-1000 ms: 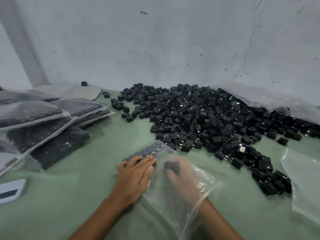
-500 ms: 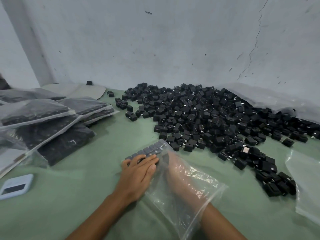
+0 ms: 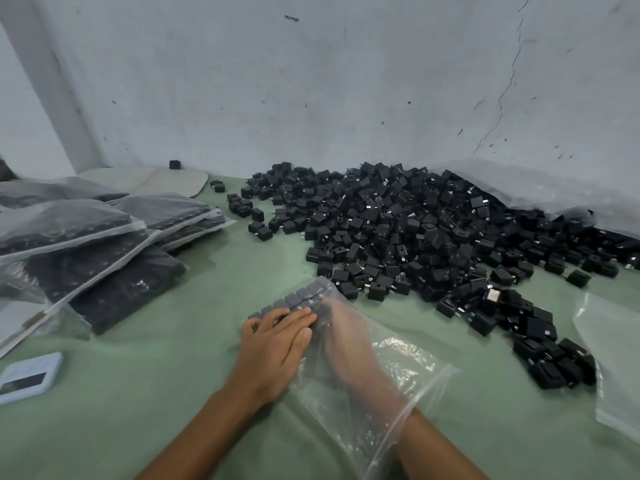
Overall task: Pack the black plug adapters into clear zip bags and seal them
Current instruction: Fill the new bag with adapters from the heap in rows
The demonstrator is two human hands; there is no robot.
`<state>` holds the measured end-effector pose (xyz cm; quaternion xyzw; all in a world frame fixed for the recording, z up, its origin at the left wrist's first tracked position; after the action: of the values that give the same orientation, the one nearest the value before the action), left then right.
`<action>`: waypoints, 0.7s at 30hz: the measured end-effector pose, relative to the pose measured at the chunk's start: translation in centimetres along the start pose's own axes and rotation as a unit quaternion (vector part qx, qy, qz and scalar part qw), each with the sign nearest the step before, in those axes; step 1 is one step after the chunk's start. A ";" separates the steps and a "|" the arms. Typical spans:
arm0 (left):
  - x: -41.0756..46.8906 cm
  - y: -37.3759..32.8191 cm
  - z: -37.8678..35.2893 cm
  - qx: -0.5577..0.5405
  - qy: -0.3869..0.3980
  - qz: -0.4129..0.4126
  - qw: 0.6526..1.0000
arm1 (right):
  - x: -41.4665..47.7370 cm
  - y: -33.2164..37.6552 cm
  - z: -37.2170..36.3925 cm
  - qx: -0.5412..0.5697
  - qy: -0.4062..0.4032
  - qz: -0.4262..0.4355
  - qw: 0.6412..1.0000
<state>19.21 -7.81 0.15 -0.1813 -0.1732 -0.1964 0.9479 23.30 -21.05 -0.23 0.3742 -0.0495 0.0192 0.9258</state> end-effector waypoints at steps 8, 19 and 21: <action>2.3 -0.9 0.4 0.011 -0.005 -0.021 1.000 | -0.6 0.8 0.5 -0.050 0.001 0.032 0.998; 2.1 -1.1 -0.7 0.064 0.044 -0.044 0.996 | -1.4 1.6 1.8 0.041 0.015 0.026 0.999; 2.1 -1.0 -0.6 0.065 0.042 -0.040 0.996 | -1.5 1.3 1.3 0.013 0.027 0.024 0.999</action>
<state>20.72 -9.59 0.72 -0.1038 -0.1531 -0.2295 0.9556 21.64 -20.96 1.47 0.3841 -0.0329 0.0526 0.9212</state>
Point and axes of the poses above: each hand's wrist, its own x-axis towards the middle knuckle, its own z-axis out of the back of the hand, y = z × x, the point moved 10 cm from there along x, towards the middle knuckle, and after that the axes turned 12 degrees about -z, right-handed, at the moved point
